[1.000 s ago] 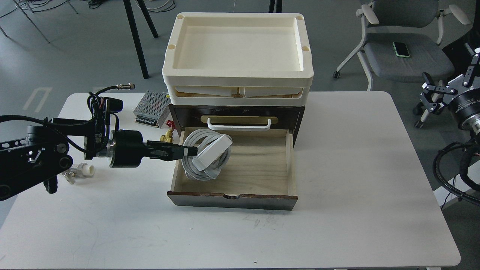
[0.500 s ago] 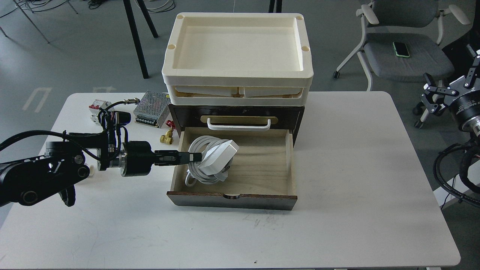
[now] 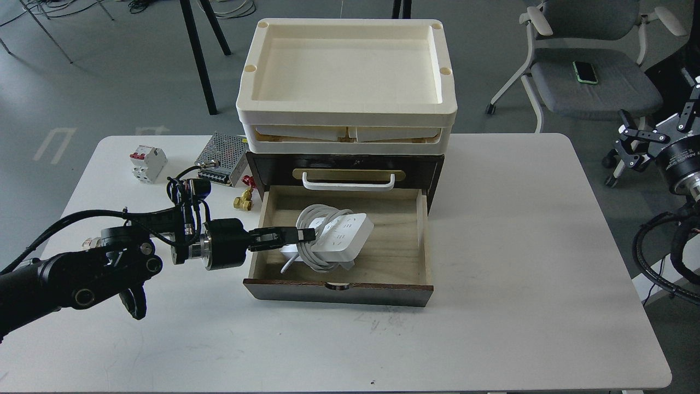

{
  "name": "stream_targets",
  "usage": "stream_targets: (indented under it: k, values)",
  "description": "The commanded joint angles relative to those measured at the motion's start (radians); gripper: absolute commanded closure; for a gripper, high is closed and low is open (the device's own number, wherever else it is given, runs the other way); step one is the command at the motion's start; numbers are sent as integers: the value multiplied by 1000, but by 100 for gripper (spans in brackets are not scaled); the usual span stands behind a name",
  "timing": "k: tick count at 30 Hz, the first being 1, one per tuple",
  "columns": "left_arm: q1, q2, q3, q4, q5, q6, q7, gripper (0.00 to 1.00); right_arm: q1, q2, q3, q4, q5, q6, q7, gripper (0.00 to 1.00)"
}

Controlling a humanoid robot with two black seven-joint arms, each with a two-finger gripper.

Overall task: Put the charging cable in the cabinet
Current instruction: 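Lower the charger into the drawer and open the left gripper, then withdraw the left gripper from the drawer toward the robot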

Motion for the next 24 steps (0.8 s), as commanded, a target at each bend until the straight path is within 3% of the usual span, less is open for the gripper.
stream_targets:
  k: [1,10,19,24]
  values:
    - [2,-14,-1,10,-68,5,-1,91,0,0,0,0,0,0,0,0]
    - [3,-52,-1,30,-139,5,-1,67,-12,-3,0,0,0,0,18,0]
    - [7,-54,-2,22,-145,-6,-1,59,-20,-5,0,0,0,1,20,0]
    - [22,61,-79,-39,-221,-102,-1,50,-20,-6,16,0,0,3,20,0]
